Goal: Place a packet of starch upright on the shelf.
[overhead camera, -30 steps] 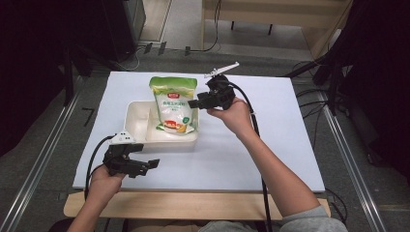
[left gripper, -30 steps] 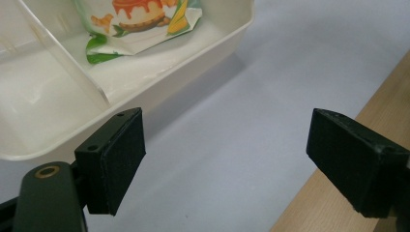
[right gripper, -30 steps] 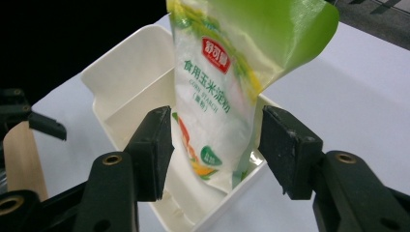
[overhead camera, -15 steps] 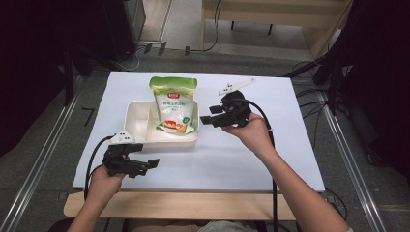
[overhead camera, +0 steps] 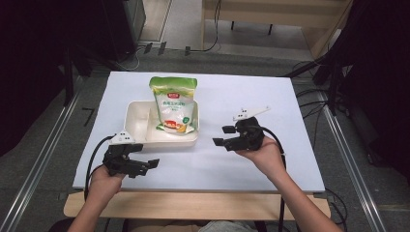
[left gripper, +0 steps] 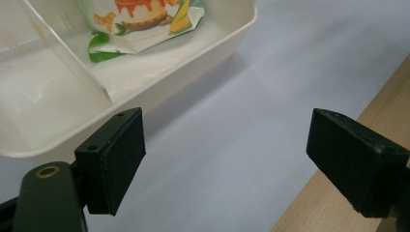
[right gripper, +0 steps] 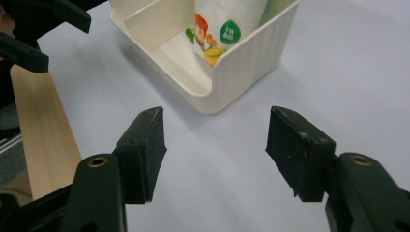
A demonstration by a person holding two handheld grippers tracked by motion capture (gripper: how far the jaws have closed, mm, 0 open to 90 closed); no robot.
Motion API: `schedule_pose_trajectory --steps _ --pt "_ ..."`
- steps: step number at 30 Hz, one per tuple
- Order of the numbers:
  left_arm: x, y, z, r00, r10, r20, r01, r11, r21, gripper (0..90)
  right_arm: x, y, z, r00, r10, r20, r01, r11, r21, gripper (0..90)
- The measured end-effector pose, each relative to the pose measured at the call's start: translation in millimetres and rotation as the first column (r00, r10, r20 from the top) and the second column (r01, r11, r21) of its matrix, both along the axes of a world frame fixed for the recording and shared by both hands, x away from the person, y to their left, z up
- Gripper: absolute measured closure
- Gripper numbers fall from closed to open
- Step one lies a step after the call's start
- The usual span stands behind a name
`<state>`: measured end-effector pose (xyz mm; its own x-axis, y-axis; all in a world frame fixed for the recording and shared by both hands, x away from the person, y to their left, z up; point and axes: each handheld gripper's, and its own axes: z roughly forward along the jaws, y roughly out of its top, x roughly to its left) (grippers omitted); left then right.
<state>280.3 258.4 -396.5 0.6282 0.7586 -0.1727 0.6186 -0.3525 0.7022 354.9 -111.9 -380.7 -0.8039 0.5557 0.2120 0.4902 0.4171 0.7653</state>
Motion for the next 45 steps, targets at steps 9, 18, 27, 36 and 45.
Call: schedule_pose_trajectory --steps 9,18,27,36,45 --pt "0.3 0.5 0.3 1.0 0.002 0.004 -0.002 1.0 -0.001 14.7 -10.7 -6.7 -22.3 0.9999 -0.001 -0.013 0.001 1.0 0.0 38.4" --pt "1.8 1.6 1.5 1.0 -0.001 0.001 0.001 1.0 -0.002 14.7 -12.3 -6.9 -42.0 0.9998 -0.016 -0.012 0.016 1.0 0.01 38.8" --pt "2.0 -2.0 1.0 1.0 0.001 0.0 -0.001 1.0 0.005 14.6 -6.1 -4.9 -56.1 0.9993 -0.026 -0.026 0.025 0.999 -0.039 39.8" --pt "2.6 -0.6 1.5 0.9998 0.021 -0.002 -0.021 0.9997 0.011 14.7 -1.8 -11.8 -58.5 0.9981 -0.052 -0.033 0.051 0.997 -0.049 39.7" --pt "2.5 -1.2 1.2 0.9997 0.023 0.0 -0.023 0.9997 0.013 14.7 -3.0 -9.3 -59.4 0.9985 -0.037 -0.041 0.035 0.998 -0.042 39.6"
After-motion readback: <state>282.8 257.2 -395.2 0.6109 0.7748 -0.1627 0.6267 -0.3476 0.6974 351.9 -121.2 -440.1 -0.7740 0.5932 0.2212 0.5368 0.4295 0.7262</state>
